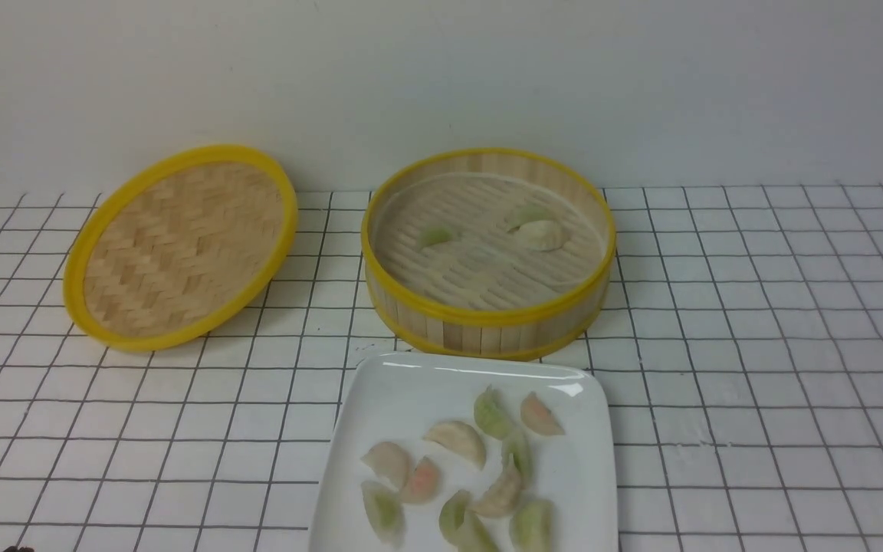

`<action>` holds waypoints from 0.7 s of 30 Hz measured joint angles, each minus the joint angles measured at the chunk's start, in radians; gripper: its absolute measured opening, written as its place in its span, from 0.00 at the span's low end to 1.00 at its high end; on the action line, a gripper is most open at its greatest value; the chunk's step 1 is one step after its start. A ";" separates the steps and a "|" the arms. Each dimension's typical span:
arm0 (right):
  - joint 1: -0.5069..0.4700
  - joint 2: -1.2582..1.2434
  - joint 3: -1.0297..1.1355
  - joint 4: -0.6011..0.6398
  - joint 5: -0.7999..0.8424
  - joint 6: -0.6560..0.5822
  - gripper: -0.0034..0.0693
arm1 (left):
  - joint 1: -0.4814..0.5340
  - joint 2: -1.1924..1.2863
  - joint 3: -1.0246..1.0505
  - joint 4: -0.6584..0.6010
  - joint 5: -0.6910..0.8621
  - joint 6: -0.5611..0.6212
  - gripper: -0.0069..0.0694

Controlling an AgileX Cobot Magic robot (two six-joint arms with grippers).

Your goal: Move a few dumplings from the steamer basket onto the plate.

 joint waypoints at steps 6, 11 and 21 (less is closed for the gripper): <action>0.000 0.000 0.000 0.002 0.000 0.000 0.03 | 0.000 0.000 0.000 0.000 0.000 0.000 0.08; 0.000 0.000 0.000 0.199 -0.002 -0.184 0.03 | 0.000 0.000 0.000 0.000 0.000 0.000 0.08; 0.000 0.000 0.000 0.611 -0.039 -0.684 0.03 | 0.000 0.000 0.000 0.000 0.000 0.000 0.08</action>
